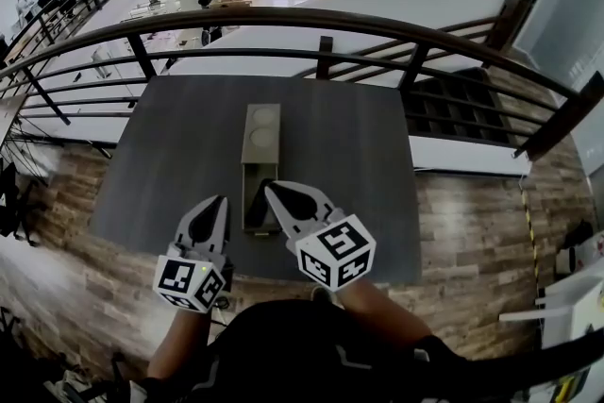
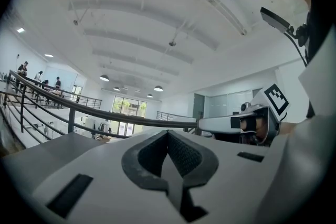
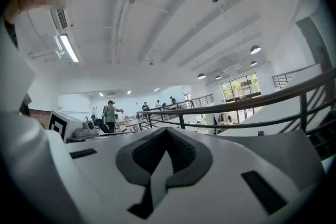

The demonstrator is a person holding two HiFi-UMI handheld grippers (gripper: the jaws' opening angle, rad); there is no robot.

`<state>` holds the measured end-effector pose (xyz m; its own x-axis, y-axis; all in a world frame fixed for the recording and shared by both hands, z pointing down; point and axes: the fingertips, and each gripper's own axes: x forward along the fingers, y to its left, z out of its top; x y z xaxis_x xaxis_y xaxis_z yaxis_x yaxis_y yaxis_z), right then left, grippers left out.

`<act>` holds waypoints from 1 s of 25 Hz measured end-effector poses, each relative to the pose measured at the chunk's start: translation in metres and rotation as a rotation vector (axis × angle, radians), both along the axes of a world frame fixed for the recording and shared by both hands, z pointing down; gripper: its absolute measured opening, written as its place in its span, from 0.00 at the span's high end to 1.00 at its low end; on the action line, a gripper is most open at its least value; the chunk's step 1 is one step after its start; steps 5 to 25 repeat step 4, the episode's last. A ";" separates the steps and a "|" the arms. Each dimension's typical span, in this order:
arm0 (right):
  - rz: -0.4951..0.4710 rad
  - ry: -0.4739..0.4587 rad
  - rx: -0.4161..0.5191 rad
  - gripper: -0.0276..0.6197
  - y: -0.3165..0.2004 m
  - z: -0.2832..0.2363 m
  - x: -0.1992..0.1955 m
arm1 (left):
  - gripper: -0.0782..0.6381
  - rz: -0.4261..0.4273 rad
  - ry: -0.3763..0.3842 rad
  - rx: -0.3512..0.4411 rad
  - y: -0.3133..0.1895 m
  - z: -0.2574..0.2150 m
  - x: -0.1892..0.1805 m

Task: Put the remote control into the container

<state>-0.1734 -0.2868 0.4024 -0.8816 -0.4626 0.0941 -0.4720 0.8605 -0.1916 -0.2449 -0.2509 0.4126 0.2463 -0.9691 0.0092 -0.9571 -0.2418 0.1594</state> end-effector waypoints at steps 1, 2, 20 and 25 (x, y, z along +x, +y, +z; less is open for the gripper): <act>-0.003 -0.001 0.002 0.95 -0.001 0.000 0.000 | 0.88 -0.002 -0.002 0.000 -0.001 0.000 0.000; -0.005 -0.001 0.002 0.95 -0.001 0.000 0.000 | 0.88 -0.003 -0.006 0.000 -0.002 0.000 0.001; -0.007 -0.002 0.002 0.95 -0.003 0.002 0.001 | 0.88 -0.006 -0.017 -0.002 -0.004 0.001 0.002; -0.007 -0.002 0.002 0.95 -0.003 0.002 0.001 | 0.88 -0.006 -0.017 -0.002 -0.004 0.001 0.002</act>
